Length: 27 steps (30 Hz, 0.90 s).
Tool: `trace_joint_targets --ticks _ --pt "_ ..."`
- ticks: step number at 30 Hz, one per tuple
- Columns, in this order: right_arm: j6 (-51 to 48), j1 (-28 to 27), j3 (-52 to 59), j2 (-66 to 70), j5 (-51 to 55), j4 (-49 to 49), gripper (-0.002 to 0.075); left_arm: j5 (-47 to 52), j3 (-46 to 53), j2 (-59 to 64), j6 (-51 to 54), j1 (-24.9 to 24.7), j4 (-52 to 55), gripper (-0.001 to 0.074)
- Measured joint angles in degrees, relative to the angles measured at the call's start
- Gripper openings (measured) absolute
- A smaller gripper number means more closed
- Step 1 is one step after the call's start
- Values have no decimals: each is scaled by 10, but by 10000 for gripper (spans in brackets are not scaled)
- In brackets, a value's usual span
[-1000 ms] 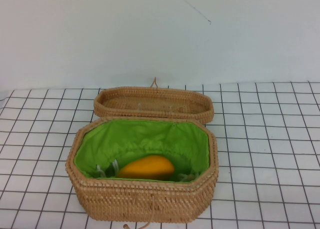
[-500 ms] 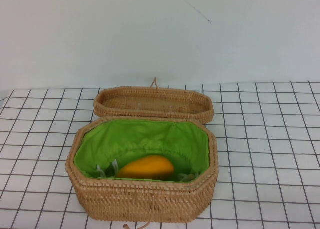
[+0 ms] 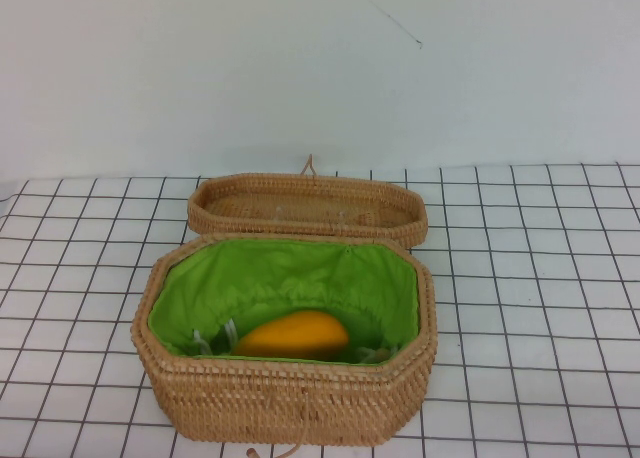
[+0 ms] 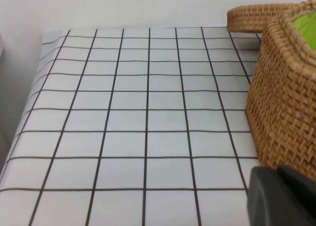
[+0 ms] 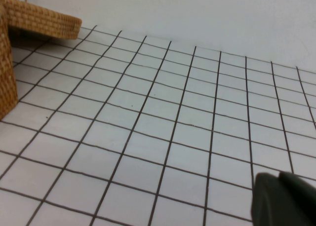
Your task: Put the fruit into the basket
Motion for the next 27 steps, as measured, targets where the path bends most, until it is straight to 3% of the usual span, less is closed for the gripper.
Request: trace_joint_targets --ticks 27 --pt "0 0 0 1 0 0 -2 0 0 0 0 0 0 -3"
